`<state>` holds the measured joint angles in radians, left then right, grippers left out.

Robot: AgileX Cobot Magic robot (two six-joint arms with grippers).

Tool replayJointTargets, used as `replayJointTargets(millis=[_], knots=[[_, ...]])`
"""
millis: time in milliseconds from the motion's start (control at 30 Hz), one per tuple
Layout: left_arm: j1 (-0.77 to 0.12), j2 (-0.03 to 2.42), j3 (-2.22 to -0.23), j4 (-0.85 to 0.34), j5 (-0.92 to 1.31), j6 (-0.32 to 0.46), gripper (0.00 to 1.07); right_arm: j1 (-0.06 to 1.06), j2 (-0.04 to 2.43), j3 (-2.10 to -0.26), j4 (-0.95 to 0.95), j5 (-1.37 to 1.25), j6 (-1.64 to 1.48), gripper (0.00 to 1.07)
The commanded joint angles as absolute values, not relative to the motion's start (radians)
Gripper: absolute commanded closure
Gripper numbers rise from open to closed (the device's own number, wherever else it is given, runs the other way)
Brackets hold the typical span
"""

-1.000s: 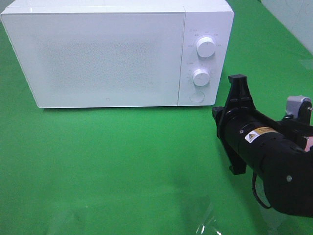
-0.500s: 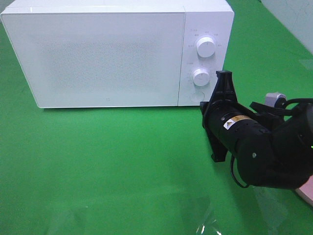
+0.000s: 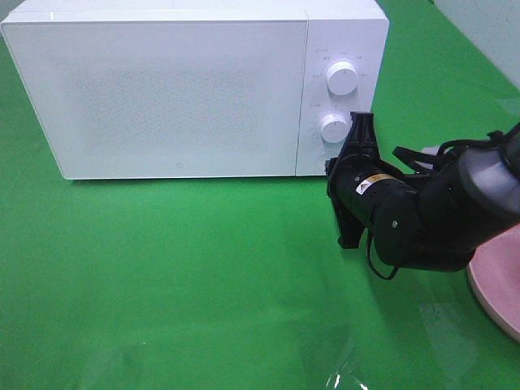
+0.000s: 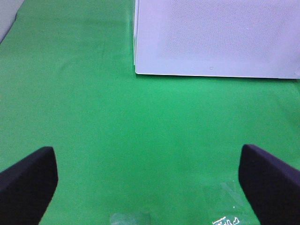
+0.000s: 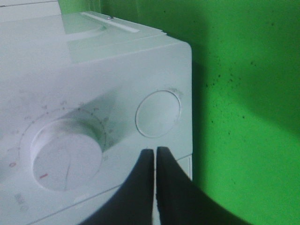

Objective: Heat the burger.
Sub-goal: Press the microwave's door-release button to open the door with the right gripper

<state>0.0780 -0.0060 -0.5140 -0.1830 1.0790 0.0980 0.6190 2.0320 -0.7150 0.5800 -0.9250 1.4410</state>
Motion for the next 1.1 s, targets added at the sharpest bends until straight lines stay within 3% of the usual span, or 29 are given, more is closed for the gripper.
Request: replayJointTargets(millis=[33, 900, 1100], knots=[[0.081, -0.021, -0.515, -0.186, 1.069, 0.092, 0.10, 0.596, 2.055, -0.754, 0.570, -0.901, 1.447, 1.07], [0.081, -0.021, -0.515, -0.186, 1.069, 0.093, 0.10, 0.550, 2.157, -0.870, 0.556, -0.914, 1.466, 1.07], [0.081, -0.021, -0.515, -0.186, 1.069, 0.093, 0.10, 0.550, 2.157, -0.870, 0.556, -1.034, 1.441, 1.07]])
